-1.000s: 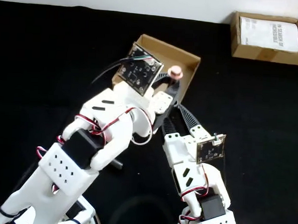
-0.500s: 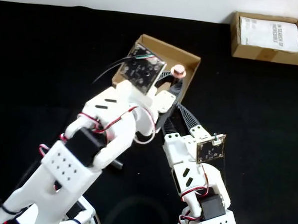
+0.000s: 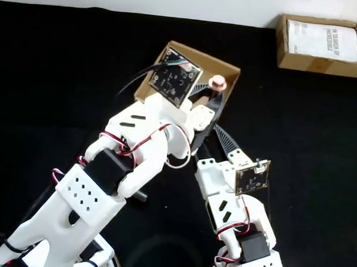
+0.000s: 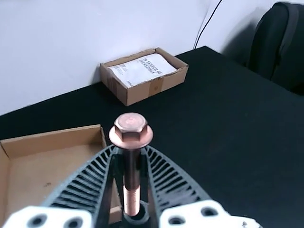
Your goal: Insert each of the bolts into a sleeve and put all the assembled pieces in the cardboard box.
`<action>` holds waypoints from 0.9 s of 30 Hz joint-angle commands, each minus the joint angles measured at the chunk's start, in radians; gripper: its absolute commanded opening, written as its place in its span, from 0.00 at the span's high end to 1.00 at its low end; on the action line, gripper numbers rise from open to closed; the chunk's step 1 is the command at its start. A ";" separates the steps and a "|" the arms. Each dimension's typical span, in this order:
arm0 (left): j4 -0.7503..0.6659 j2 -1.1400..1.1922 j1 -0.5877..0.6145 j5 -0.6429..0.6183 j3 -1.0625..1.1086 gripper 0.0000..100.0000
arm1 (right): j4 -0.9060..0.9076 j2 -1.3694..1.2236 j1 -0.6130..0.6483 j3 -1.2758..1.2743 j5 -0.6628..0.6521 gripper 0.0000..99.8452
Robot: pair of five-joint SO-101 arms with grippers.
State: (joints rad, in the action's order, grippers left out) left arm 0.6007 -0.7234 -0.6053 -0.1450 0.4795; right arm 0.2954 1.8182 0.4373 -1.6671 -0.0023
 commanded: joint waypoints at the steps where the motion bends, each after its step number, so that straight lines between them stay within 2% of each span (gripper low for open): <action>1: -0.023 -0.004 -0.010 -0.012 -0.039 0.99 | -0.025 0.016 0.008 -0.127 0.002 0.99; 27: -0.029 -0.007 -0.021 -0.006 0.081 0.99 | -0.025 0.016 0.007 -0.125 0.002 0.99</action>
State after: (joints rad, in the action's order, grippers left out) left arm 0.5946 -0.7234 -0.6191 -0.1527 0.5608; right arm 0.2954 1.8182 0.4388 -1.6671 -0.0023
